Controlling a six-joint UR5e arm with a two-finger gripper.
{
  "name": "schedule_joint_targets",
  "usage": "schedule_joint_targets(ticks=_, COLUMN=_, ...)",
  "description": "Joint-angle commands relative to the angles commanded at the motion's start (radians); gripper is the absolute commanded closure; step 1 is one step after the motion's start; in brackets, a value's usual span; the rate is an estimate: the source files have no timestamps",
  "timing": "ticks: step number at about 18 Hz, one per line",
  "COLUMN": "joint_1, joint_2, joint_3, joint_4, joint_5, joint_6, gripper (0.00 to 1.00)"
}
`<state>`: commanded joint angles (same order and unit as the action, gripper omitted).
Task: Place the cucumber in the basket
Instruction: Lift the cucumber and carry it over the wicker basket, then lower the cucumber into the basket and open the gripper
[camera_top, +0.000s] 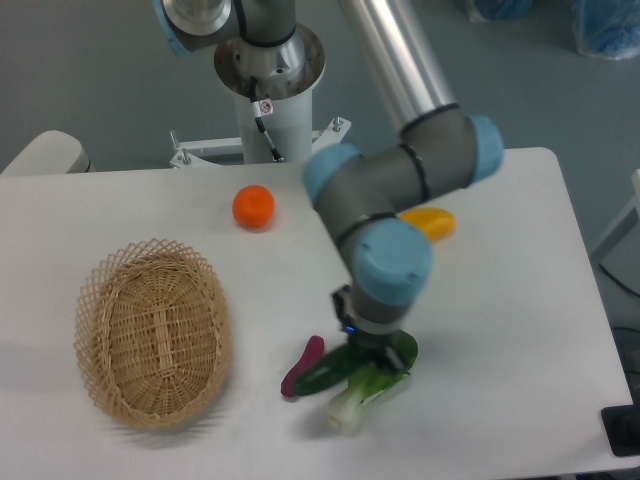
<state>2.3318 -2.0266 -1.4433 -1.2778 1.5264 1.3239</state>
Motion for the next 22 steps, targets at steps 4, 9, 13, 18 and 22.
schedule_joint_targets(ticks=4, joint_1=-0.077, joint_2=0.042, joint_3=-0.055, joint_4=0.005, joint_5=-0.006, joint_6=-0.025, gripper=0.72)
schedule_joint_targets(ticks=9, joint_1=-0.182, joint_2=0.043, joint_3=-0.081, joint_4=0.011, joint_5=-0.005, joint_6=-0.032, gripper=0.72)
schedule_joint_targets(ticks=13, joint_1=-0.229, joint_2=0.043, joint_3=-0.120, joint_4=0.021, joint_5=-0.003, joint_6=-0.022, gripper=0.72)
schedule_joint_targets(ticks=18, joint_1=-0.269, joint_2=0.013, joint_3=-0.137, joint_4=0.046, joint_5=-0.003, joint_6=-0.037, gripper=0.71)
schedule_joint_targets(ticks=22, joint_1=-0.290, joint_2=-0.004, joint_3=-0.143, joint_4=0.055, joint_5=-0.005, joint_6=-0.038, gripper=0.69)
